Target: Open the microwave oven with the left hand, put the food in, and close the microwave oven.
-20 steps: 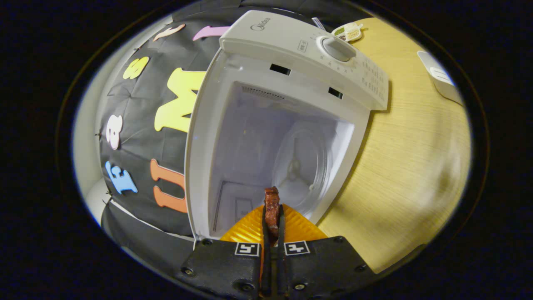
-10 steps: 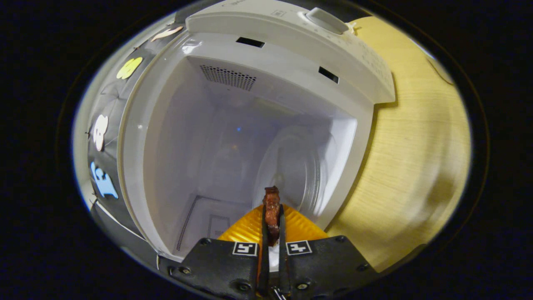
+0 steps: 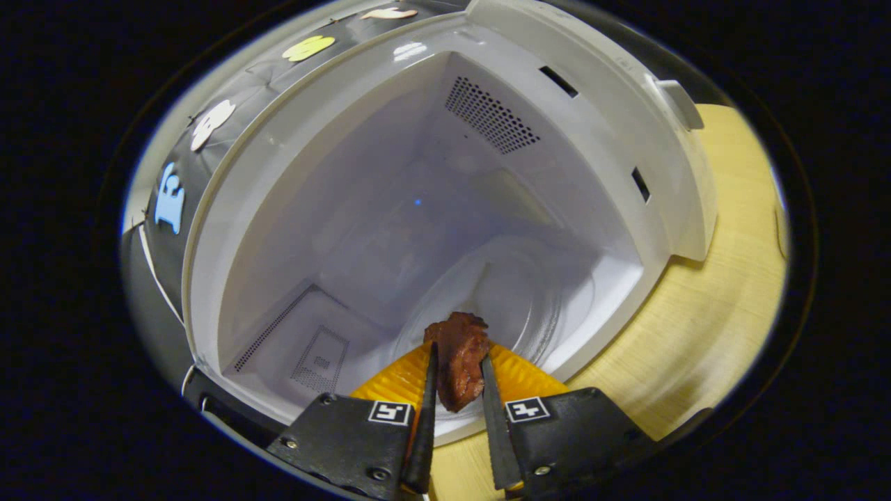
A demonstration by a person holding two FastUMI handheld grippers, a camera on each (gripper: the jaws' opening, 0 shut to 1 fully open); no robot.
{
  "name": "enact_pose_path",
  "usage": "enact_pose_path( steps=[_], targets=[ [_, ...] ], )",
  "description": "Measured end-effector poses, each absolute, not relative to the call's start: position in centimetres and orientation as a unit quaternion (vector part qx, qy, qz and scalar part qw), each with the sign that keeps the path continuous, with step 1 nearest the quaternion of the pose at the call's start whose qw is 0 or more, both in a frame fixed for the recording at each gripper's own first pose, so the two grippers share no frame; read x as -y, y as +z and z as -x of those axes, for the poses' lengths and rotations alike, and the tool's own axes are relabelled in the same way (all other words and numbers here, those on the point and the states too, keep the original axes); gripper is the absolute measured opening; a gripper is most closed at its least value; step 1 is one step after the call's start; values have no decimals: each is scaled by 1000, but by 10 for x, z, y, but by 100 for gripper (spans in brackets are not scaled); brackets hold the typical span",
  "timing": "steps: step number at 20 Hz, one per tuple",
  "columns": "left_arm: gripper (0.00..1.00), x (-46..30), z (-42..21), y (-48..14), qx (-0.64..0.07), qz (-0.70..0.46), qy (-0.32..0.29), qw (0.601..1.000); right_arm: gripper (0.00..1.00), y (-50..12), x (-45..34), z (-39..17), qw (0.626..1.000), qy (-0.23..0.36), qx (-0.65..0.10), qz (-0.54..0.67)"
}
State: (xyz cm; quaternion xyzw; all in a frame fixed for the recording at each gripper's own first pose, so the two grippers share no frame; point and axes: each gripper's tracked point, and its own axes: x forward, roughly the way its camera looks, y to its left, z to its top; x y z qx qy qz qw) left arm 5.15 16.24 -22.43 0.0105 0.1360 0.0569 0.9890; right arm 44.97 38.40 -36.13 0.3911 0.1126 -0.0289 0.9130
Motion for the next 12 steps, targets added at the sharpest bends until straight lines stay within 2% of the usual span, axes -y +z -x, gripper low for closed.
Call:
enact_pose_path(
  steps=[1, 2, 4, 5, 6, 7, 8, 9, 10, 11, 12],
  targets=[
    [94, -162, -52, -225, -136, -10, 56, 989, 31, -360, -384, -449, 920, -26, -112, -376],
    [94, -161, -52, -225, -138, -10, 57, 989, 35, -360, -383, -451, 927, -25, -112, -358],
    [94, -159, -53, -226, -138, -10, 55, 989, 51, -360, -382, -453, 945, -23, -113, -306],
    [94, -158, -54, -225, -138, -11, 54, 989, 62, -360, -380, -454, 954, -22, -116, -274],
    [94, -156, -56, -226, -138, -12, 52, 989, 80, -361, -378, -454, 962, -22, -119, -246],
    [94, -155, -57, -225, -135, -14, 50, 989, 86, -360, -379, -455, 965, -18, -117, -236],
    [94, -154, -57, -225, -135, -14, 47, 990, 79, -358, -380, -455, 965, -14, -114, -234],
    [94, -152, -58, -224, -133, -15, 46, 990, 89, -358, -379, -454, 967, -13, -115, -228],
    [94, -151, -61, -225, -132, -15, 44, 990, 82, -357, -374, -454, 972, -16, -111, -207],
    [94, -150, -61, -226, -133, -13, 43, 990, 86, -355, -372, -453, 977, -19, -105, -186],
    [94, -150, -62, -225, -131, -11, 41, 990, 95, -353, -371, -454, 980, -16, -101, -174]
  ],
)
